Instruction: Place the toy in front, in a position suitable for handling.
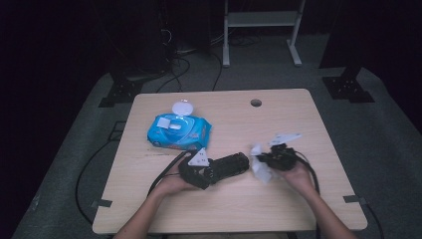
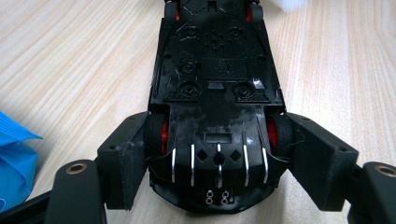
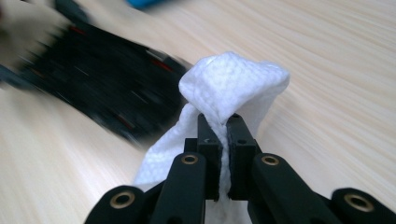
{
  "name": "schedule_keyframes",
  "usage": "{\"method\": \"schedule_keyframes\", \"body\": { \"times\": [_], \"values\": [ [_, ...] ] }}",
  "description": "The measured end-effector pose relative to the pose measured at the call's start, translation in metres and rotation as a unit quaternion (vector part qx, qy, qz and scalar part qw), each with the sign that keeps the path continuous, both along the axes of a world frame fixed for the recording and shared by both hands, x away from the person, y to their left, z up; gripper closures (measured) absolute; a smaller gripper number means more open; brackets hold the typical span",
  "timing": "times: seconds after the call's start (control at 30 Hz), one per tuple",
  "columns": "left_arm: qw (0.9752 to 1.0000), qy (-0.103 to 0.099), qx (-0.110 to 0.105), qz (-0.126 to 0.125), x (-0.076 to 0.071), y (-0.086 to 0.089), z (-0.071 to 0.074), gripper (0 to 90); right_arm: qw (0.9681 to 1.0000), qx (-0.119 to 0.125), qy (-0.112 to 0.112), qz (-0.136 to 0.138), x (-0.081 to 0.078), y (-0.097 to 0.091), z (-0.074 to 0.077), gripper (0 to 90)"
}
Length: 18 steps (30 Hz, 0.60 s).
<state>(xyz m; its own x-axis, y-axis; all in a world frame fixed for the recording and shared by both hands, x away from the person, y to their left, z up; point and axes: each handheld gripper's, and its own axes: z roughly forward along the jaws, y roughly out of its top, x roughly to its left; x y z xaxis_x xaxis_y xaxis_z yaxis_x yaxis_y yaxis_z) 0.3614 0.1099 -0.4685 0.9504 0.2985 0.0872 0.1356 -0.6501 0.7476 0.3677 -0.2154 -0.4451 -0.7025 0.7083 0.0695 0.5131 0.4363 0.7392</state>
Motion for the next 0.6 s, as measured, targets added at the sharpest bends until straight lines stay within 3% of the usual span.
{"method": "schedule_keyframes", "body": {
  "times": [0.03, 0.1, 0.13, 0.23, 0.37, 0.43, 0.5, 0.53, 0.6],
  "values": [
    [1.0, 0.0, -0.001, -0.001, 0.001, 0.0, 0.0, 26.1, 0.9997, 0.0, -0.003, -0.026, -0.006, -0.027, 0.003, 85.9],
    [1.0, 0.002, -0.006, -0.001, 0.001, 0.0, 0.001, 26.1, 0.999, 0.001, -0.008, -0.043, -0.011, -0.048, 0.008, 85.9],
    [1.0, 0.002, -0.006, -0.001, 0.001, 0.0, 0.001, 26.1, 0.999, 0.001, -0.008, -0.043, -0.011, -0.048, 0.008, 85.9],
    [1.0, 0.001, -0.007, -0.002, 0.001, -0.001, 0.002, 26.1, 0.9969, -0.009, -0.005, -0.078, -0.02, -0.085, 0.007, 83.4],
    [1.0, 0.002, -0.009, -0.003, 0.002, 0.0, 0.002, 26.0, 0.9955, -0.023, 0.007, -0.092, -0.024, -0.102, -0.006, 74.8],
    [1.0, 0.002, -0.009, -0.003, 0.002, -0.001, 0.002, 26.0, 0.995, -0.007, 0.023, -0.097, -0.026, -0.111, -0.014, 68.1],
    [1.0, 0.001, -0.008, -0.004, 0.002, -0.001, 0.003, 26.0, 0.9948, -0.006, 0.024, -0.099, -0.027, -0.114, -0.016, 63.2],
    [1.0, 0.001, -0.009, -0.004, 0.002, -0.001, 0.003, 26.0, 0.9945, -0.002, 0.02, -0.103, -0.029, -0.117, -0.015, 56.8],
    [0.9999, 0.002, -0.01, -0.003, 0.002, -0.001, 0.003, 26.0, 0.9947, -0.003, 0.006, -0.102, -0.031, -0.118, -0.011, 53.0]
  ]
}}
